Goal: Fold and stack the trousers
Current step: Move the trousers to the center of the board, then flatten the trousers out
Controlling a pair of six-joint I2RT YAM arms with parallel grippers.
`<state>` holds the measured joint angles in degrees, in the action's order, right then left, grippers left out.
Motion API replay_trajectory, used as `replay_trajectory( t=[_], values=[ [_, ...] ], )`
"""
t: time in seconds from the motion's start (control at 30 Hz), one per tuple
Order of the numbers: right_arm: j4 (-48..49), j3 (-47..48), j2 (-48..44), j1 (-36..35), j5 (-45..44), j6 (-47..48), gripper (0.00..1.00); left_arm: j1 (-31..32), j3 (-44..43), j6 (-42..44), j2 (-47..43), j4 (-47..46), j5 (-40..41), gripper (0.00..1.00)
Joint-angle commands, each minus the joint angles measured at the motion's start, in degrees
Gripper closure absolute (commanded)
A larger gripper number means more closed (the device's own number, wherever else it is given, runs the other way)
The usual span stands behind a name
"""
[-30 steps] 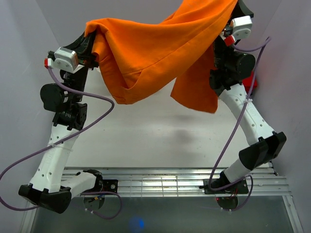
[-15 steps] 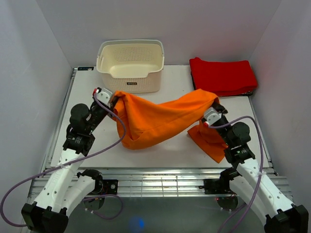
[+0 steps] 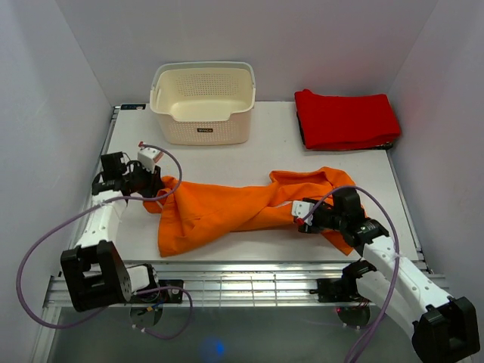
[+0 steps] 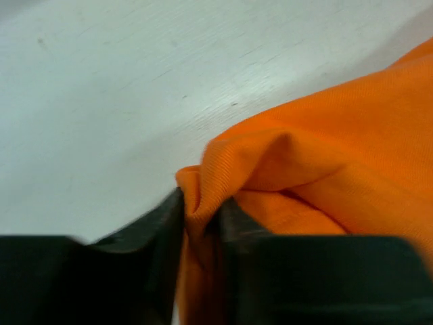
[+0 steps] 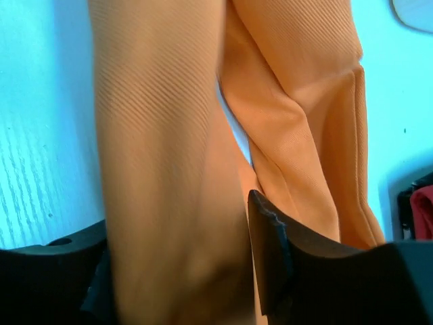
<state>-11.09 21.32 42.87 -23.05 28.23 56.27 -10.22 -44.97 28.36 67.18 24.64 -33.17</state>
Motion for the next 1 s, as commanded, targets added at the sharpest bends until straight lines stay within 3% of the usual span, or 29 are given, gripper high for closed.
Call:
replay_trajectory(
  t=[0.0, 0.03, 0.07, 0.1, 0.2, 0.3, 0.33, 0.43, 0.6, 0.7, 0.77, 0.83, 0.97],
  values=[
    [-13.6, 8.6, 3.1, 0.5, 0.1, 4.2, 0.39, -6.2, -8.6, 7.0, 3.3, 2.4, -4.3, 0.55],
    [-15.3, 10.0, 3.7, 0.5, -0.8, 4.2, 0.32, -7.9, -10.1, 6.9, 3.7, 3.6, -5.9, 0.34],
    [-18.4, 10.9, 4.1, 0.6, -2.5, 4.3, 0.24, -8.8, -12.7, 6.8, 4.0, 4.4, -9.3, 0.26],
    [-19.7, 12.7, 4.0, 0.6, -3.1, 4.2, 0.05, -9.7, -14.1, 6.6, 4.2, 5.3, -10.7, 0.16],
    [-26.1, 15.8, 2.0, 1.0, -4.5, 4.6, 0.1, -13.8, -18.7, 6.6, 5.3, 12.1, -15.4, 0.05],
    [-31.2, 19.2, 0.5, 2.5, -6.1, 4.8, 0.1, -19.5, -22.5, 11.2, 7.3, 24.3, -21.4, 0.04],
    [-32.0, 20.1, 0.6, 3.2, -6.8, 4.7, 0.1, -20.4, -22.9, 12.9, 7.8, 31.4, -22.8, 0.04],
    [-35.0, 24.9, 3.3, 8.5, -5.6, 6.0, 0.1, -21.1, -21.0, 17.9, 7.9, 40.8, -22.7, 0.04],
    [-38.3, 35.4, 15.8, 20.7, 3.0, 5.7, 0.1, -23.1, -12.1, 16.8, 7.3, 41.4, -14.8, 0.05],
    [-46.0, 47.5, 28.3, 27.6, 9.7, 6.2, 0.07, -24.3, -10.8, 16.1, 9.2, 41.7, -12.7, 0.06],
    [-51.6, 53.5, 35.1, 28.6, 10.7, 8.0, 0.07, -24.6, -9.8, 15.4, 10.4, 40.9, -9.9, 0.07],
    [-51.7, 54.0, 38.2, 28.7, 7.6, 8.2, 0.07, -24.7, -9.0, 14.1, 11.7, 38.7, -8.2, 0.12],
    [-40.4, 47.9, 39.8, 28.7, -0.3, 5.0, 0.08, -24.6, -9.4, 9.0, 16.8, 34.0, -6.7, 0.18]
  ],
)
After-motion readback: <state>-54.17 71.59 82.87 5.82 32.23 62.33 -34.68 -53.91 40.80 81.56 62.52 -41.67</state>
